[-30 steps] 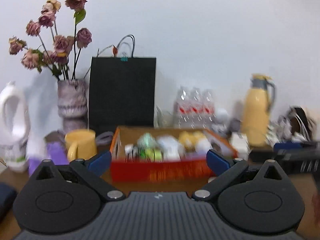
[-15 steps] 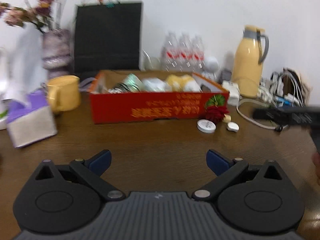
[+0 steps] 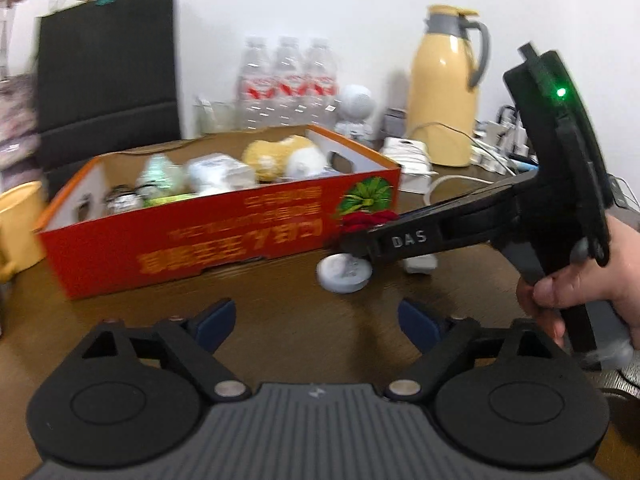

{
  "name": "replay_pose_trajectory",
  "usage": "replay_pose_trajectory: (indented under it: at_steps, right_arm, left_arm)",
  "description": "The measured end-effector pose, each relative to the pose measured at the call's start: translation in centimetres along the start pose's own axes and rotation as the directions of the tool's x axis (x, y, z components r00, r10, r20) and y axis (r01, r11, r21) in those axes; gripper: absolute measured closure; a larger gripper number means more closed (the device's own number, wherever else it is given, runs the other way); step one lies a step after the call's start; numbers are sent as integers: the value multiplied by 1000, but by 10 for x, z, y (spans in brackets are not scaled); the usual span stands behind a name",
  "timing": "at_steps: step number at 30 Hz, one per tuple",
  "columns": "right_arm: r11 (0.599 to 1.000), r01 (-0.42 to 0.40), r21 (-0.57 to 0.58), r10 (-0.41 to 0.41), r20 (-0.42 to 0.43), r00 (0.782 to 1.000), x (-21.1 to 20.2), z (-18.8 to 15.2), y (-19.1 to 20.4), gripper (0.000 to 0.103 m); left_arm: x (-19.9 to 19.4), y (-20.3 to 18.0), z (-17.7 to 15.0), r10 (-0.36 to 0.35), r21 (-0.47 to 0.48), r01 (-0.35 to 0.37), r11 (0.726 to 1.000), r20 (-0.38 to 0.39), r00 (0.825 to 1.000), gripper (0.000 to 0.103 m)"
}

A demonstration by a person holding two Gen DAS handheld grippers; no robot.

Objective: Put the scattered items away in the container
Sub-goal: 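Withdraw both grippers from the box toward the white container and red flower, then grasp the white round container with the left gripper while the right grasps the red flower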

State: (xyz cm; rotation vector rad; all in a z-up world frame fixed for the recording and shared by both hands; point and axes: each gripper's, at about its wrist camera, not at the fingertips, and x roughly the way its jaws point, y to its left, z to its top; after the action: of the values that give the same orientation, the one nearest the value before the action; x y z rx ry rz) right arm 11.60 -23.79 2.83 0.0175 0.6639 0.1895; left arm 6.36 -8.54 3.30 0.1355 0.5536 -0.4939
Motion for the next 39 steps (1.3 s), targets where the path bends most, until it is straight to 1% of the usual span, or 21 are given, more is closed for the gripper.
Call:
replay_pose_trajectory:
  at_steps: [1, 4, 6, 8, 10, 12, 13, 15, 16, 17, 20, 22, 25, 27, 29, 30, 32, 36, 39]
  right_arm:
    - [999, -21, 26, 20, 13, 1000, -2, -1, -4, 60]
    - [993, -80, 86, 74, 65, 995, -10, 0, -18, 66]
    - [989, -101, 106, 91, 93, 991, -16, 1, -25, 67]
    - [986, -116, 121, 103, 111, 988, -22, 3, -32, 67]
    - [981, -142, 129, 123, 140, 982, -31, 3, -37, 67]
    - [977, -168, 132, 144, 179, 973, -40, 2, -42, 67]
    - [976, -174, 133, 146, 193, 970, -43, 2, -44, 67]
    - [975, -176, 134, 146, 207, 967, -48, 3, -45, 67]
    - [977, -171, 131, 142, 204, 969, -48, 3, -45, 67]
    - [979, -161, 124, 135, 200, 971, -47, 2, -45, 67]
    - [988, -120, 94, 101, 185, 978, -45, -1, -40, 67]
    - [990, -111, 82, 94, 189, 978, -47, -1, -37, 67]
    - [992, -109, 63, 94, 210, 973, -53, -1, -33, 67]
    - [994, -93, 55, 79, 225, 971, -57, -2, -26, 67]
    - [999, -27, 32, 19, 224, 974, -62, -3, -11, 67]
    - [1000, -14, 26, 7, 229, 973, -67, -6, -3, 67]
    - [999, -25, 23, 18, 252, 967, -83, -13, 16, 67]
    - [999, -32, 10, 27, 304, 952, -122, -32, 52, 67]
    - [1000, -25, -5, 26, 326, 945, -149, -47, 71, 67]
  left_arm:
    - [7, -2, 4, -12, 10, 12, 1000, -5, 1000, 16]
    - [25, -8, 12, -1, 47, 2, 999, -2, 1000, 17]
    - [37, -10, 16, -13, 51, 14, 999, -9, 1000, 18]
    - [48, -10, 21, -14, 37, 15, 999, -32, 999, 20]
    - [59, -11, 24, -1, 14, 2, 1000, -58, 998, 26]
    - [68, -10, 26, -2, -20, 1, 1000, -88, 996, 37]
    - [71, -9, 27, -3, -33, 0, 999, -100, 995, 40]
    - [72, -9, 27, 17, -33, -20, 999, -92, 996, 50]
    - [75, -9, 28, 14, -34, -17, 999, -91, 996, 54]
    - [75, -10, 28, 11, -31, -14, 999, -85, 996, 62]
    - [73, -11, 28, 29, -24, -31, 999, -80, 996, 63]
    - [65, -9, 26, 58, -36, -61, 998, -73, 996, 63]
    - [33, 1, 23, 96, -87, -97, 991, -12, 995, 63]
    - [6, 10, 18, 165, -135, -158, 978, 42, 985, 63]
    - [-21, 20, 10, 233, -182, -217, 959, 76, 969, 63]
    - [-34, 24, 5, 268, -208, -245, 947, 91, 959, 63]
    - [-59, 31, -7, 323, -247, -287, 926, 120, 939, 63]
    - [-99, 34, -26, 393, -251, -350, 903, 151, 907, 63]
    - [-128, 31, -44, 414, -246, -367, 897, 178, 893, 62]
